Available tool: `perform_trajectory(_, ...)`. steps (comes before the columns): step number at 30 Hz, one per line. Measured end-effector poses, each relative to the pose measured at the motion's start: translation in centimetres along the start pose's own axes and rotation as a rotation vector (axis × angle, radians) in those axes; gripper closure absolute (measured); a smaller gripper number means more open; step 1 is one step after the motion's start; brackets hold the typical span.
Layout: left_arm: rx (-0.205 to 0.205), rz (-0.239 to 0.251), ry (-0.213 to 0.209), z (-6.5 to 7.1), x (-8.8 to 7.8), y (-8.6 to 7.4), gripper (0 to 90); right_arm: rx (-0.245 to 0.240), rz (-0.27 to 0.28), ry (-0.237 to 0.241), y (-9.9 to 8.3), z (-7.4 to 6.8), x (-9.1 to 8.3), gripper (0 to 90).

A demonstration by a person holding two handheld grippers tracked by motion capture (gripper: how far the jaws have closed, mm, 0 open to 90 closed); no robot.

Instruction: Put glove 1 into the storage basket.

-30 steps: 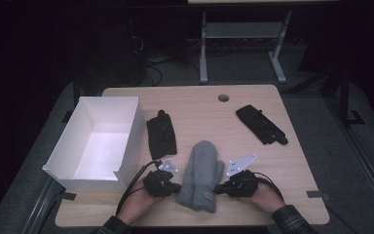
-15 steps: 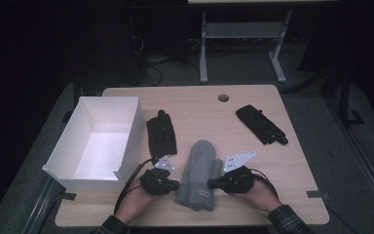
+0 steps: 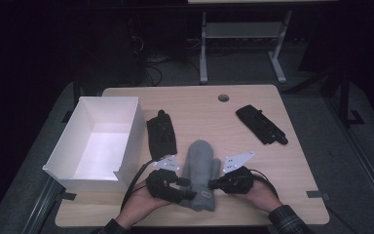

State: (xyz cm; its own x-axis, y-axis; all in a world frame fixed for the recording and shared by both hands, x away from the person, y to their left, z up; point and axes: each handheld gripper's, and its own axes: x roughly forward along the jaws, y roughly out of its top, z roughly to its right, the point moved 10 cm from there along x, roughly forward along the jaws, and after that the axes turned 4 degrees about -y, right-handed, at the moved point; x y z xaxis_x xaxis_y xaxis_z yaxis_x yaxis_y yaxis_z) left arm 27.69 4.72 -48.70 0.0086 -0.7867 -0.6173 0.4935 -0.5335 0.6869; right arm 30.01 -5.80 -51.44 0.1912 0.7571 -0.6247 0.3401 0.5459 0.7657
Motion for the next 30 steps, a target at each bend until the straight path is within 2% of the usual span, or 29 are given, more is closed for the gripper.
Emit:
perform_trajectory(3,-0.001,-0.029,-0.020,-0.1,0.8,-0.3,48.5,-0.006,-0.007,-0.005,-0.1,0.0,0.2,90.0)
perform_trajectory(6,0.000,-0.036,-0.036,-0.2,1.2,-0.1,53.7,-0.003,-0.010,-0.004,-0.1,-0.1,0.2,90.0)
perform_trajectory(8,-0.005,-0.029,-0.037,-0.2,1.4,0.1,63.3,-0.006,-0.013,-0.002,-0.2,-0.1,0.2,90.0)
perform_trajectory(9,0.002,-0.040,-0.041,-0.3,1.4,0.1,72.0,-0.006,-0.014,-0.002,-0.2,-0.1,0.2,90.0)
perform_trajectory(13,0.005,-0.037,-0.051,-0.3,1.4,0.5,79.1,-0.003,-0.016,-0.005,-0.3,0.0,0.0,90.0)
perform_trajectory(16,-0.001,0.011,-0.067,0.1,0.7,1.3,79.8,-0.004,0.003,-0.011,-0.2,0.2,-0.4,89.2)
perform_trajectory(19,-0.008,0.065,-0.091,0.0,-1.0,2.1,79.8,0.016,0.035,-0.037,0.0,1.0,-1.4,85.4)
perform_trajectory(22,-0.049,0.146,-0.113,-0.6,-3.3,2.6,80.3,0.029,0.024,-0.074,-0.7,2.1,-2.0,84.3)
perform_trajectory(24,-0.057,0.146,-0.115,-0.8,-3.6,2.4,80.5,0.029,0.019,-0.078,-0.9,2.2,-2.0,83.6)
perform_trajectory(25,-0.084,0.155,-0.112,-1.2,-3.8,1.7,82.6,0.032,0.006,-0.087,-1.2,2.4,-2.0,82.7)
perform_trajectory(26,-0.084,0.155,-0.112,-1.2,-3.8,1.7,82.5,0.032,0.006,-0.087,-1.2,2.4,-2.0,82.7)
perform_trajectory(28,-0.111,0.152,-0.111,-1.6,-3.8,0.9,82.3,0.030,-0.003,-0.090,-1.3,2.4,-1.8,82.2)
perform_trajectory(30,-0.106,0.139,-0.087,-1.8,-3.8,0.6,80.8,0.024,-0.015,-0.095,-1.5,2.4,-1.7,80.7)
